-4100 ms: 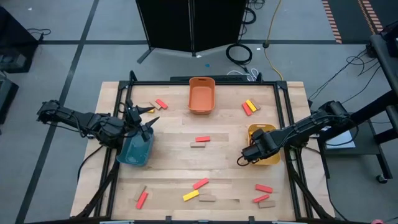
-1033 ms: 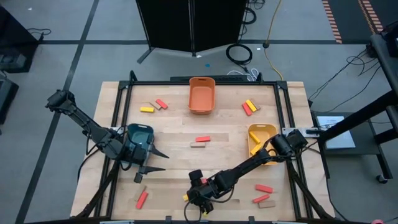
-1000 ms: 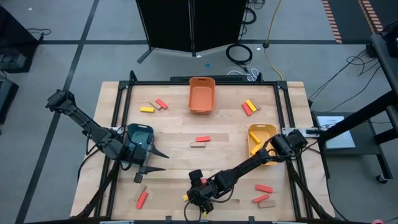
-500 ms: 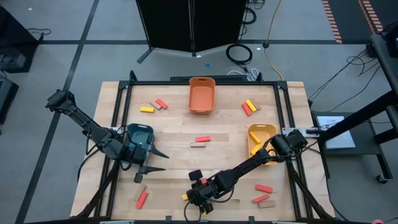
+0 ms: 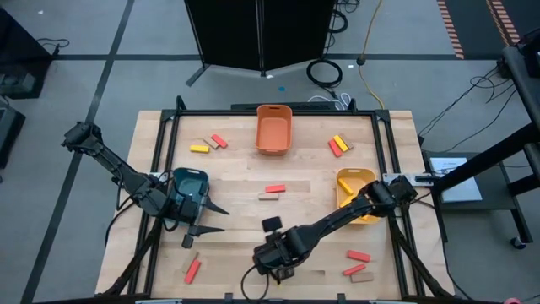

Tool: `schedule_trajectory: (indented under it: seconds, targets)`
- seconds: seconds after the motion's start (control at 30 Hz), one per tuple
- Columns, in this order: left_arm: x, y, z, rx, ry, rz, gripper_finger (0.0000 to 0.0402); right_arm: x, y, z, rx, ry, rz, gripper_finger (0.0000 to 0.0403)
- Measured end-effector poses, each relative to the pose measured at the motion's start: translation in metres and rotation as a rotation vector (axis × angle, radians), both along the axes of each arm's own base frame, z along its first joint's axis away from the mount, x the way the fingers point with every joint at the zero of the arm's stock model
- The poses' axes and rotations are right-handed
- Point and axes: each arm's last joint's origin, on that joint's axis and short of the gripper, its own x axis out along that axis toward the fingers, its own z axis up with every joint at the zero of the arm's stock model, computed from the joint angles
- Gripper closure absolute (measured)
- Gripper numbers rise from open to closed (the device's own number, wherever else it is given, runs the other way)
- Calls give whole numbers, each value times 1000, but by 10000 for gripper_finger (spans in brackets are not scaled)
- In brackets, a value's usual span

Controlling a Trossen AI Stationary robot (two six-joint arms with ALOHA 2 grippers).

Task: Sort blocks
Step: Put the bottom yellow block into the yellow bin

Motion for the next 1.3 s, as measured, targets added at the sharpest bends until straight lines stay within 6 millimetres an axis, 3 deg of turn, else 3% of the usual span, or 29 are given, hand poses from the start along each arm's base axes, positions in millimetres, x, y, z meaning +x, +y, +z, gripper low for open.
schedule_trajectory:
  seconds: [0.2,0.37,0.57,0.7,0.83,1.13,1.3]
  targets:
    - [0,0,-1,10,12,0,187,-27,-8,32,-108,181,-118,320]
    - [0,0,-2,-4,25,3,187,-56,-14,67,-132,232,-201,320]
    - [0,0,-3,-5,27,3,187,-89,-29,113,-76,108,-348,319]
    - [0,0,-3,-3,30,3,187,-118,-51,125,-101,43,-507,319]
    - [0,0,-3,-2,31,3,187,-155,-83,115,-111,43,-749,319]
    - [0,0,-3,-1,32,3,187,-234,-143,54,-85,190,-1420,318]
    - [0,0,-3,-1,31,3,187,-251,-152,25,-50,195,-1509,306]
